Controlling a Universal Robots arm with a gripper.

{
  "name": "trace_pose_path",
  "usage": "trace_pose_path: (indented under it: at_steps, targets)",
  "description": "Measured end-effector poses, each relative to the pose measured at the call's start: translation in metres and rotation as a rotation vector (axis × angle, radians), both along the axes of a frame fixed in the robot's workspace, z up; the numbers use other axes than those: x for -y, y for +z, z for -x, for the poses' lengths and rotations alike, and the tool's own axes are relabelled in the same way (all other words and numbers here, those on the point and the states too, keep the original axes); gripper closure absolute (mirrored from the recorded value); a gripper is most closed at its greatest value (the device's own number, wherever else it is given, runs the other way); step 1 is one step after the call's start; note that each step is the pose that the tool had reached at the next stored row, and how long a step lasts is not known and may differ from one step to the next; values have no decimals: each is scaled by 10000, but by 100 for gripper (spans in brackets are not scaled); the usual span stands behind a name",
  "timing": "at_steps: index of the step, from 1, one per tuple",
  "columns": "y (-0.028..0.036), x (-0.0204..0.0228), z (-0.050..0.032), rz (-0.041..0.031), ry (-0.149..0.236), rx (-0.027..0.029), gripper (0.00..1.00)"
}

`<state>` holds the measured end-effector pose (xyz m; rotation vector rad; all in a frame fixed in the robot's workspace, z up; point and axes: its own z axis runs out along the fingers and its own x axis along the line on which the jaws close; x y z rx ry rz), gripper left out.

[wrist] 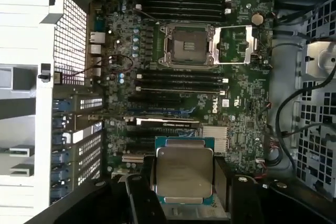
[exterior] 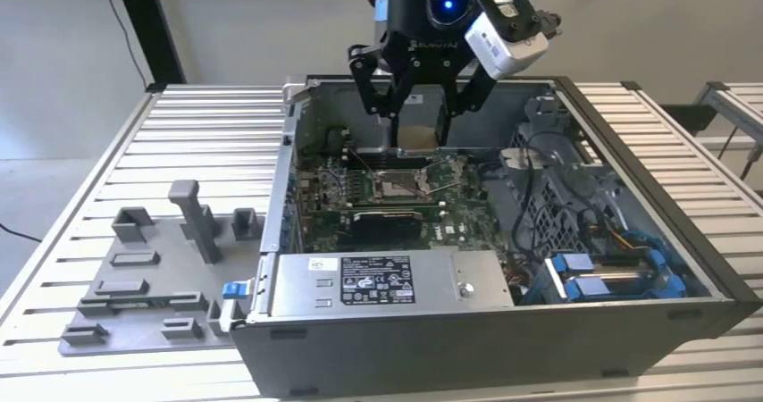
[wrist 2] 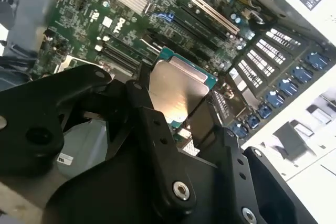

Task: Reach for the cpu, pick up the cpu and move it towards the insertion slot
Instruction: 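Pick up the cpu and move it towards the insertion slot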

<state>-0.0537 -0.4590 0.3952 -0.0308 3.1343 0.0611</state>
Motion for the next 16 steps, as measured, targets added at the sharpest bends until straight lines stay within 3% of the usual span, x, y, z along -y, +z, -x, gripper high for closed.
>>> trace_pose_path:
  at_steps: [4,11,16]
  targets:
    - [0,1,-97,1,0,0,100]
    - [-1,-5,-108,-1,0,1,100]
    - [-1,-104,-108,6,0,0,100]
